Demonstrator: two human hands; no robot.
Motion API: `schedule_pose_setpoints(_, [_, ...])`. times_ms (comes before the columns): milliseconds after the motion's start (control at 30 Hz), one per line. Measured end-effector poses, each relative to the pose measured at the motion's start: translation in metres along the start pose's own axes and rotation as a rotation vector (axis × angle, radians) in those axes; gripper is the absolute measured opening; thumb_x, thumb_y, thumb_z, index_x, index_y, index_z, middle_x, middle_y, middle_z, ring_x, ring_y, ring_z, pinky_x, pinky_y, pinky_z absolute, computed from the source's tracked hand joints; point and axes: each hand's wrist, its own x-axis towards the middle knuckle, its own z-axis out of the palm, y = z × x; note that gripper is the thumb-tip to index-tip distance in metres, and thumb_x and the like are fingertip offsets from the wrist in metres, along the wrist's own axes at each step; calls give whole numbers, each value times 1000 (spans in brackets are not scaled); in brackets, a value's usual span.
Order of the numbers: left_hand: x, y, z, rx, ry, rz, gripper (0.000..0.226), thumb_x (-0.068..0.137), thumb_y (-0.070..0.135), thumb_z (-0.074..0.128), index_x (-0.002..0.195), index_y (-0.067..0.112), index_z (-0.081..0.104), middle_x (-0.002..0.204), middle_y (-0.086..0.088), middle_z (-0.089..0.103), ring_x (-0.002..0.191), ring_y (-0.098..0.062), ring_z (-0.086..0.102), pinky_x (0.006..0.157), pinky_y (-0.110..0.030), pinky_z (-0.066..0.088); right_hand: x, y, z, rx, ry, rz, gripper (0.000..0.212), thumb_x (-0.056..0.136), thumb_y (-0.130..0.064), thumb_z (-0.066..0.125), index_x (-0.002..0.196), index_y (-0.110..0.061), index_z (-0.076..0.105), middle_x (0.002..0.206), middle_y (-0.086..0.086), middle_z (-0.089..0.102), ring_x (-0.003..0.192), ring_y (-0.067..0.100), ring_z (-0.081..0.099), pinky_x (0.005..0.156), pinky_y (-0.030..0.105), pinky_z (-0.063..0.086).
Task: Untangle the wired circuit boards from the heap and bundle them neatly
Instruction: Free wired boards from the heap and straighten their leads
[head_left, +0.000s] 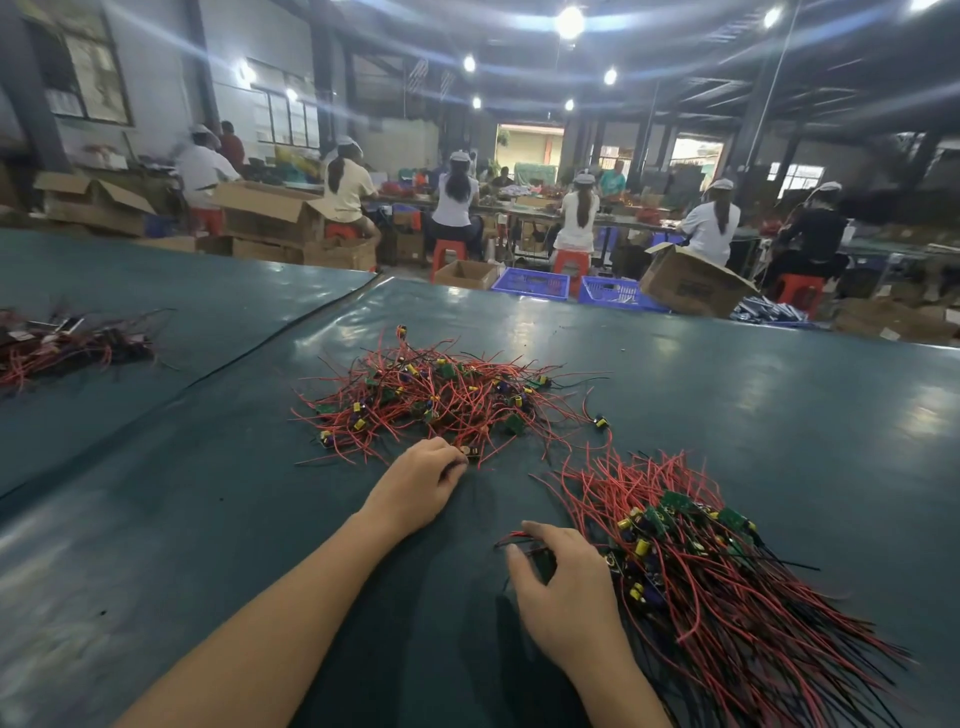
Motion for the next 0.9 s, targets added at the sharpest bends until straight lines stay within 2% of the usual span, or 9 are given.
schedule_pose_setpoints(167, [-15,3,-7,-69,239,-9,22,94,8,60,114,2,68,100,-7,72,91,-21,67,86,-33,54,0,0,0,-1,-7,-1,36,94,-33,61,127,-20,62,117,-10,58,116,8,51,98,16,37])
schedule_pose_setpoints(267, [-13,5,-9,-118,284,-162,27,93,29,61,110,9,66,77,3,70,76,-14,66,76,-35,55,-1,-1,1,0,-5,4,36,93,-33,61,126,-20,62,116,-10,58,116,9,51,98,18,38])
schedule_pose_setpoints(300, [-11,5,-8,-109,259,-223,31,94,37,58,109,12,65,75,5,68,78,-15,64,77,-35,54,-1,-1,1,2,-6,8,35,93,-33,62,126,-20,63,116,-10,58,116,9,51,98,18,38])
schedule_pose_setpoints(400, [-3,1,-2,130,136,-215,38,93,49,52,110,16,64,102,2,68,109,-20,51,94,-35,43,0,-1,0,5,-9,16,34,92,-32,62,124,-20,64,117,-8,60,116,11,52,99,20,38])
schedule_pose_setpoints(500, [5,0,10,240,-109,-145,42,90,55,50,116,25,60,143,-1,47,136,-20,29,110,-41,24,0,-1,-1,2,-17,23,34,93,-32,62,124,-21,64,116,-8,60,115,11,52,99,21,39])
schedule_pose_setpoints(600, [16,6,15,67,-234,-278,46,90,61,48,124,33,58,155,1,33,144,-18,20,113,-46,14,-1,-2,-2,0,-25,17,33,93,-33,61,124,-22,63,115,-11,59,114,8,52,96,17,39])
schedule_pose_setpoints(733, [25,15,11,-17,-94,-311,41,89,53,55,122,29,63,129,9,60,126,-14,47,102,-37,19,-2,0,-2,-7,-33,7,33,94,-33,60,125,-23,63,114,-13,57,116,8,50,99,18,38])
schedule_pose_setpoints(833, [17,26,3,-235,-8,-319,52,82,54,60,125,24,62,124,9,62,117,-10,53,109,-39,31,-1,-1,-2,-1,-35,8,34,94,-34,59,126,-23,62,113,-14,56,116,7,49,97,17,38])
schedule_pose_setpoints(900, [5,33,0,-399,53,-308,51,85,45,65,129,21,59,125,10,60,115,-5,53,104,-30,39,-1,-2,-2,11,-27,3,34,94,-33,60,126,-22,62,111,-14,55,113,6,51,94,14,36])
